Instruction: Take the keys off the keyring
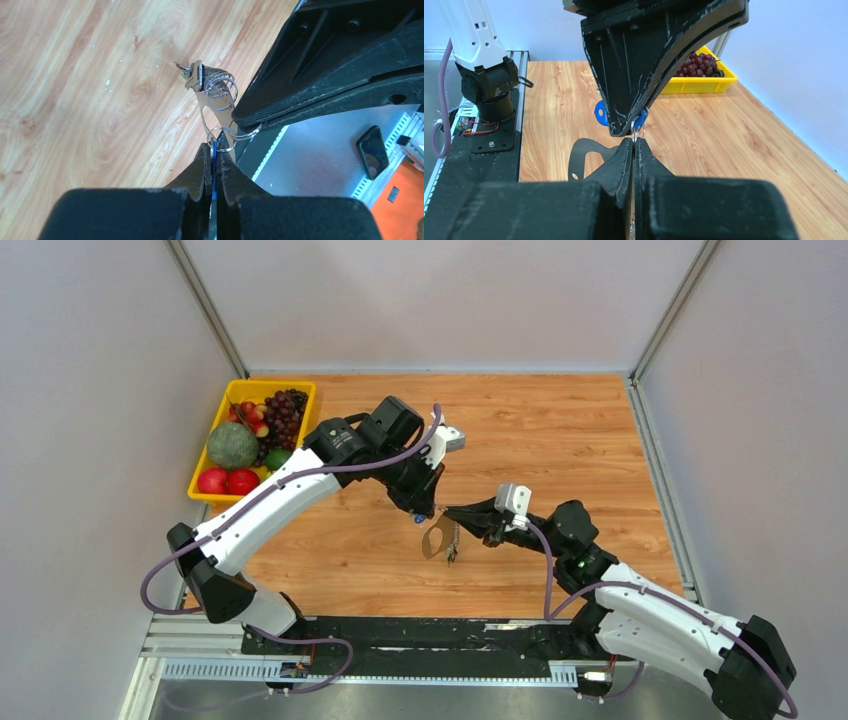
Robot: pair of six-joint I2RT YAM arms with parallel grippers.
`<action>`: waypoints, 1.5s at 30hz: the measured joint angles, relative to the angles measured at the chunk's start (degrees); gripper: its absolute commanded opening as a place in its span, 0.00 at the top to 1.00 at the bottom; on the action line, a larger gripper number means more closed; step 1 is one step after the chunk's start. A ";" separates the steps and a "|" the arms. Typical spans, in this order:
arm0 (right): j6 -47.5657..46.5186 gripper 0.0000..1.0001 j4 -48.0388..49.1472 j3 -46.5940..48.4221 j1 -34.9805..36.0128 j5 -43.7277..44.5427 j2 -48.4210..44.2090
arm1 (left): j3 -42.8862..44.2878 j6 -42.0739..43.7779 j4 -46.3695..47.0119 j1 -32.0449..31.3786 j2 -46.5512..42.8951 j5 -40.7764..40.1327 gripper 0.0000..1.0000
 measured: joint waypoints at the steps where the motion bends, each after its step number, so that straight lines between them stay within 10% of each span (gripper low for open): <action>1: 0.02 1.00 -0.09 -0.31 0.00 0.07 -0.35 | -0.68 -0.17 0.50 0.00 0.00 0.35 1.00; 39: 7.80 0.99 -11.04 8.61 0.02 3.67 8.79 | -3.10 -0.31 4.07 -0.17 -1.97 -1.75 1.00; 45: 8.44 0.32 -15.56 12.20 -0.39 1.38 12.02 | -2.82 0.52 1.38 -0.48 -1.97 -2.99 1.00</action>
